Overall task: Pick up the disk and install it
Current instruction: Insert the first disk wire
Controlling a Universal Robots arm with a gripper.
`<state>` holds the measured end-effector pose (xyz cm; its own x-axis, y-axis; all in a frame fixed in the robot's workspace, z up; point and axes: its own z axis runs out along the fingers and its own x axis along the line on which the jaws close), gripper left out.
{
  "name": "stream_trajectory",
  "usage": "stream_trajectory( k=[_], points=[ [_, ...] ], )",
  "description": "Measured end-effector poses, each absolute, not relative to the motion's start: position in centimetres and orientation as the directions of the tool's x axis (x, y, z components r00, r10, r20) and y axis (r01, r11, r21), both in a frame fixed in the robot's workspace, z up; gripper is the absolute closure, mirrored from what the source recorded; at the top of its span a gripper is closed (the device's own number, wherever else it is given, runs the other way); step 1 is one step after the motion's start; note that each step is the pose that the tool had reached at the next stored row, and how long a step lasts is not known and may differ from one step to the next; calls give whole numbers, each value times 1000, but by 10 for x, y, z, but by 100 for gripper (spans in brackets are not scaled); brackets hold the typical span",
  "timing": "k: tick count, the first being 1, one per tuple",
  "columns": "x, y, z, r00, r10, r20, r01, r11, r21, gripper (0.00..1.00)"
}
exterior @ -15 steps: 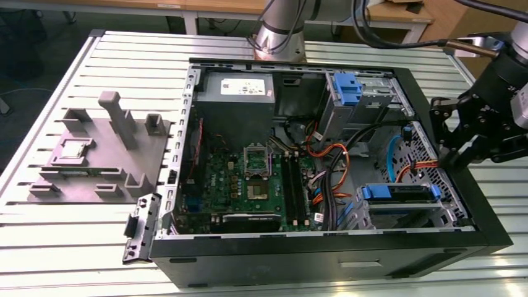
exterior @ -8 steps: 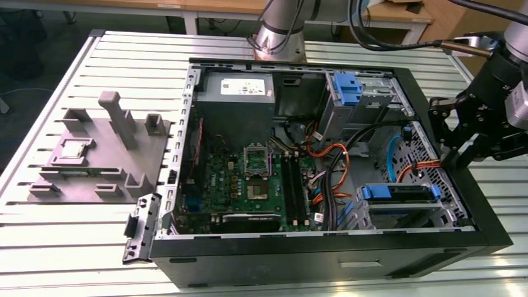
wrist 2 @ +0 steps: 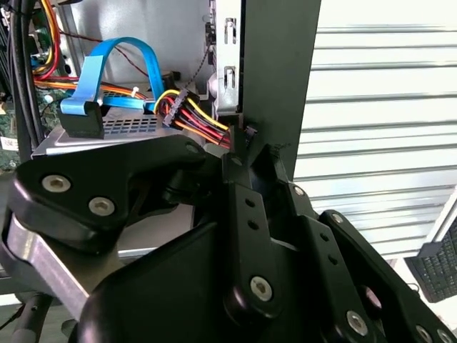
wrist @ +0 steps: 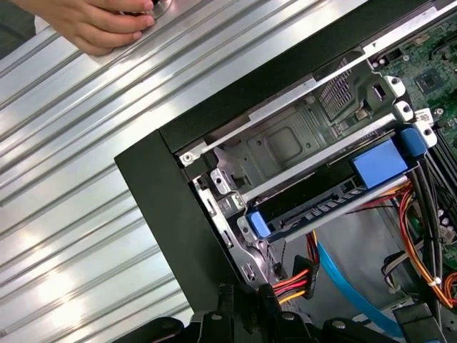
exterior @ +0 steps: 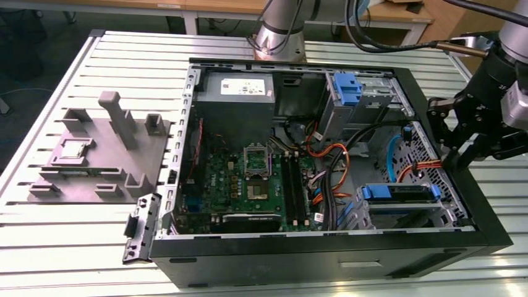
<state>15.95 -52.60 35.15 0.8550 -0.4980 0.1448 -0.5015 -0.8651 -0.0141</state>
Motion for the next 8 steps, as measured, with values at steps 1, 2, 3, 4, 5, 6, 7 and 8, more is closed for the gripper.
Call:
stream_trajectory(
  k=[1, 2, 3, 4, 5, 6, 7, 8],
  points=[
    [160, -526, 352, 855, -498, 145, -501, -865, -14, 72],
    [160, -526, 352, 855, -498, 145, -501, -865, -14, 73],
    [160, -526, 352, 855, -498, 145, -501, -865, -14, 73],
    [159, -526, 352, 855, -498, 145, -502, -865, -14, 80],
    [159, -526, 352, 855, -498, 145, -502, -865, -14, 83],
    [159, -526, 352, 855, -498, 145, -502, -865, -14, 83],
    [159, -526, 352, 855, -498, 145, -502, -865, -14, 83],
    [159, -526, 354, 855, -498, 145, -502, -865, -14, 83]
  ],
)
